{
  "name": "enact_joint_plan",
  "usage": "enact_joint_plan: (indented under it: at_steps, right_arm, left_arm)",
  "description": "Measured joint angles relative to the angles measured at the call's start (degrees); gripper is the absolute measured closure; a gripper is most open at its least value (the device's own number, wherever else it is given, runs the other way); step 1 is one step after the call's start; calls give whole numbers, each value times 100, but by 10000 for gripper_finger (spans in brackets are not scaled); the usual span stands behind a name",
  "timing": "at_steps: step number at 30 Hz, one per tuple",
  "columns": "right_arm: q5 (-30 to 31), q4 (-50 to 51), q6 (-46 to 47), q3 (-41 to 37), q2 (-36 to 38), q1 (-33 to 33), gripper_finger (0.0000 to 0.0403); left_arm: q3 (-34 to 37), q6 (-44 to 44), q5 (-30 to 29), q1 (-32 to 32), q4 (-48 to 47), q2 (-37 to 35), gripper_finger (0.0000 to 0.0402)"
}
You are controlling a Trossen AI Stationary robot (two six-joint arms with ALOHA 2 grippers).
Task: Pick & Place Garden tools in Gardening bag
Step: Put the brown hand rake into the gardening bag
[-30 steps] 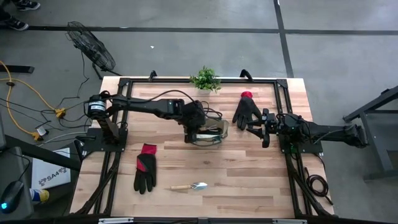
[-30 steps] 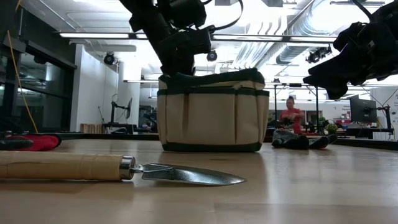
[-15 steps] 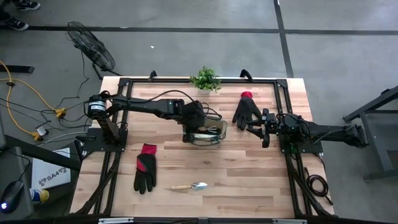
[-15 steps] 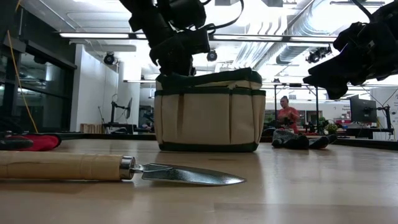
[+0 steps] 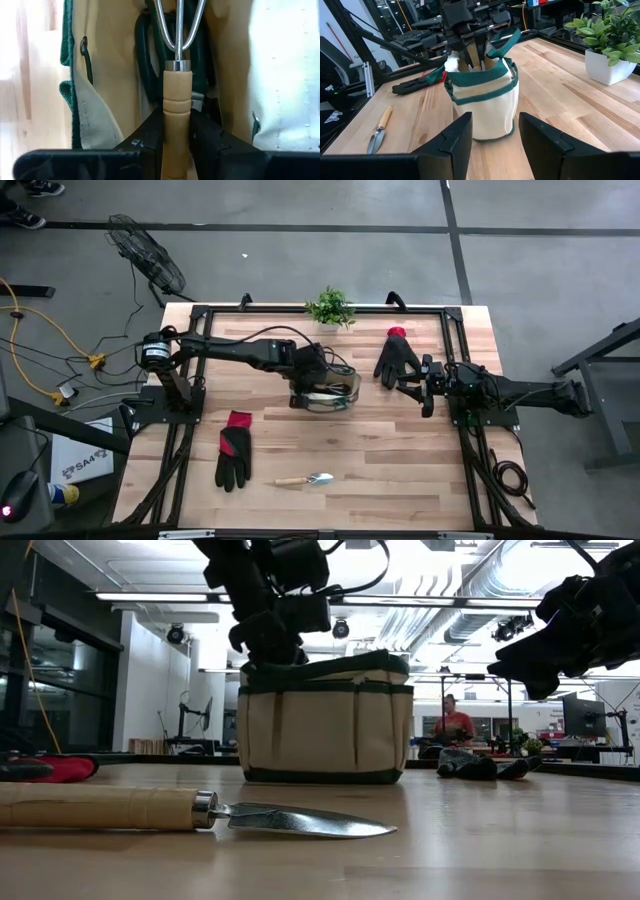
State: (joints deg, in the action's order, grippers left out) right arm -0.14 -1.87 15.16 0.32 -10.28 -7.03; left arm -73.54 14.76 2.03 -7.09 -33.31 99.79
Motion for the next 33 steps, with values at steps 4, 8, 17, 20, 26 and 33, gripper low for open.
enact_joint_plan:
  at_steps: [4,8,17,20,26,33]
  right_arm:
    - [0,-2,0,2,-1,1,249]
    - [-2,0,0,2,0,0,249]
    - [0,-2,0,2,0,0,249]
    - [0,-2,0,2,-2,0,249]
    - [0,-2,0,1,0,0,249]
    - [0,-2,1,1,-2,2,249]
  left_arm:
    - [0,0,-135,-2,-84,-2,340]
    - [0,0,-161,0,-93,-2,340]
    - [4,-372,-686,-7,-158,50,340]
    - [4,-406,-691,-7,-115,50,340]
    - [4,-371,-703,-5,-133,50,340]
    - [4,-130,-527,-4,-153,55,340]
